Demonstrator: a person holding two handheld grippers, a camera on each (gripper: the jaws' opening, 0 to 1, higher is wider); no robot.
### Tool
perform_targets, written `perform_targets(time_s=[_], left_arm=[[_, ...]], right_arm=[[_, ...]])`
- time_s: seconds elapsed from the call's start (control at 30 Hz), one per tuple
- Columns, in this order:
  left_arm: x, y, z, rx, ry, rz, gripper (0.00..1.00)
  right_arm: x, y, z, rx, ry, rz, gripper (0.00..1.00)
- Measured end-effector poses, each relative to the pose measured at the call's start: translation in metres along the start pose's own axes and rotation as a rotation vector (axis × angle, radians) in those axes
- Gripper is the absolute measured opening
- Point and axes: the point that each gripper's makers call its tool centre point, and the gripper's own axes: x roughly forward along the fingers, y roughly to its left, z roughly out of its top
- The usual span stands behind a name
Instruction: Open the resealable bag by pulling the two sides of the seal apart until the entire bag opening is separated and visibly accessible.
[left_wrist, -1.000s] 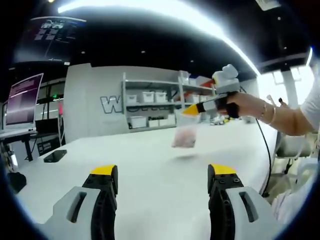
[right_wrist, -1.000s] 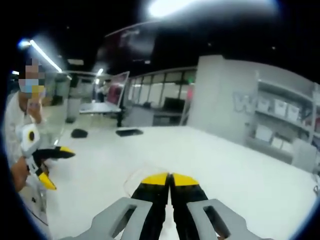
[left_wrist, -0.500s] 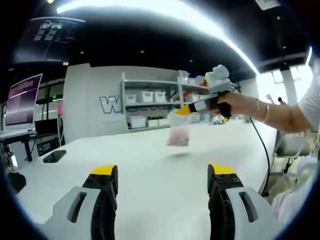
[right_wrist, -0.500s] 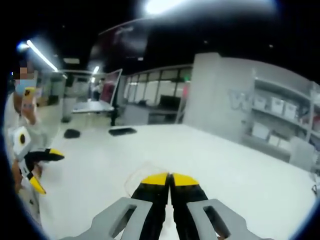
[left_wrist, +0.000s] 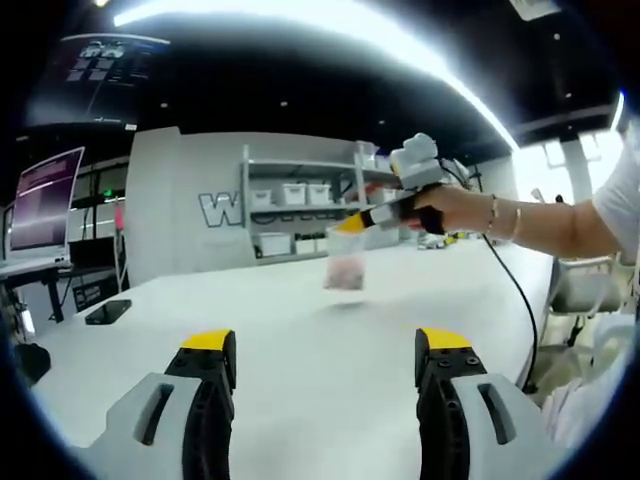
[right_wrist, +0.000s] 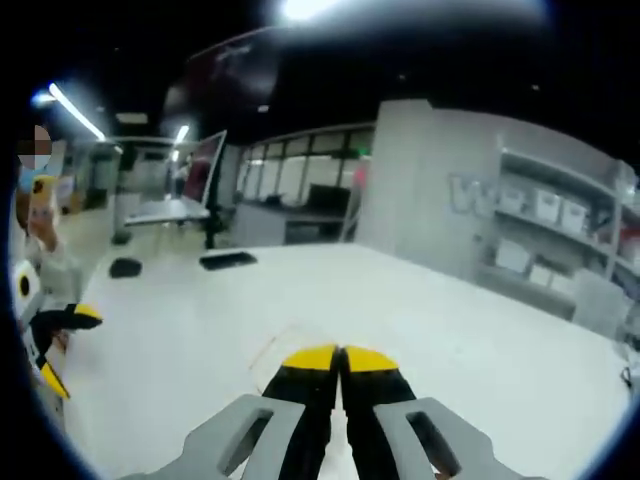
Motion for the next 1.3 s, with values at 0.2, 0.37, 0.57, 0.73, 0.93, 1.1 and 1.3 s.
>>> perform_targets(time_s=[0.2, 0.37, 0.57, 0.73, 0.93, 1.1, 1.3], left_arm=[[0.0, -0.001, 0.0, 0.004, 0.002, -0.002, 0.73], [0.0, -0.002, 0.001, 0.009, -0.001, -0.003, 0.73], [0.0, -0.001, -0.001, 0.012, 0.003, -0.001, 0.72], [0.002, -0.001, -0.002, 0.014, 0.006, -0.004, 0.72], [0.003, -0.002, -0.003, 0.015, 0.012, -0.011, 0.71], [0.005, -0.002, -0.005, 0.016, 0.02, -0.017, 0.7], [0.005, 0.001, -0.007, 0.014, 0.025, -0.014, 0.7]], right_arm=[[0.008, -0.004, 0.0, 0.03, 0.0, -0.001, 0.0], [0.015, -0.01, -0.002, 0.043, 0.004, -0.016, 0.0], [0.021, -0.019, -0.004, 0.051, 0.011, -0.035, 0.0], [0.028, -0.024, -0.001, 0.053, 0.008, -0.044, 0.0], [0.038, -0.029, 0.002, 0.049, 0.012, -0.052, 0.0], [0.046, -0.034, 0.005, 0.055, 0.013, -0.055, 0.0], [0.055, -0.041, 0.007, 0.06, 0.018, -0.067, 0.0]])
